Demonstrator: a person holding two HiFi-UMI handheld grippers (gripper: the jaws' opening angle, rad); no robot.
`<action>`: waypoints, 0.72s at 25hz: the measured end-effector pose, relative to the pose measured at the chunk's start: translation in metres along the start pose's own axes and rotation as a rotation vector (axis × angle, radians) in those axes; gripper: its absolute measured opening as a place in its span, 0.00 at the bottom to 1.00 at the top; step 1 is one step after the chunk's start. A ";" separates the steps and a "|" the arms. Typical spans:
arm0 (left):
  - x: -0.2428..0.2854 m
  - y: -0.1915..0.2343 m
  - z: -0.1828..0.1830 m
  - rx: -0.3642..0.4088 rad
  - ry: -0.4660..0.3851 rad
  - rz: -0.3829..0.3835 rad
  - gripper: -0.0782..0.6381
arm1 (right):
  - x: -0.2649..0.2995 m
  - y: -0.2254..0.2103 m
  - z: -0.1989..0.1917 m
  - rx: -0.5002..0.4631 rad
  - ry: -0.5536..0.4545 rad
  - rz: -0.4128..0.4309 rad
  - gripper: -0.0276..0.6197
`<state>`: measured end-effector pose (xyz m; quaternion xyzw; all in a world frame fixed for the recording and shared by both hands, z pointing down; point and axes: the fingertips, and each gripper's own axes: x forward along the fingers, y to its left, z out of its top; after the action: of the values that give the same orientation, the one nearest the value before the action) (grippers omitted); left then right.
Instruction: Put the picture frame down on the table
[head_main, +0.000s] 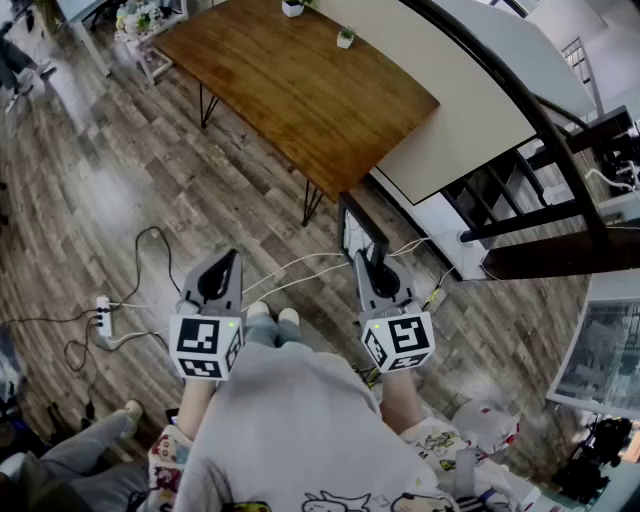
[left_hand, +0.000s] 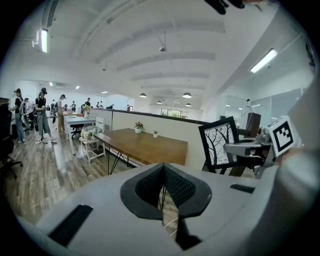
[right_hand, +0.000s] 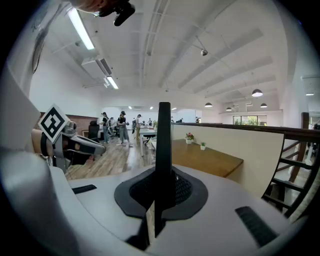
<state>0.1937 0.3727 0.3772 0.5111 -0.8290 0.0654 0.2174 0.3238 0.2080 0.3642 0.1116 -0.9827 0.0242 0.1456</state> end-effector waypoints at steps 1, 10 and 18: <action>-0.002 -0.001 -0.001 0.000 0.000 0.006 0.11 | -0.003 -0.001 0.001 0.018 -0.008 -0.004 0.06; -0.016 -0.001 -0.008 0.002 -0.008 0.054 0.11 | -0.016 -0.001 -0.009 0.069 -0.019 0.018 0.06; -0.001 0.012 -0.006 0.002 0.000 0.063 0.11 | 0.001 -0.003 -0.013 0.089 -0.012 0.018 0.06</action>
<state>0.1853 0.3810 0.3835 0.4850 -0.8446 0.0729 0.2147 0.3275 0.2058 0.3766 0.1093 -0.9825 0.0684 0.1344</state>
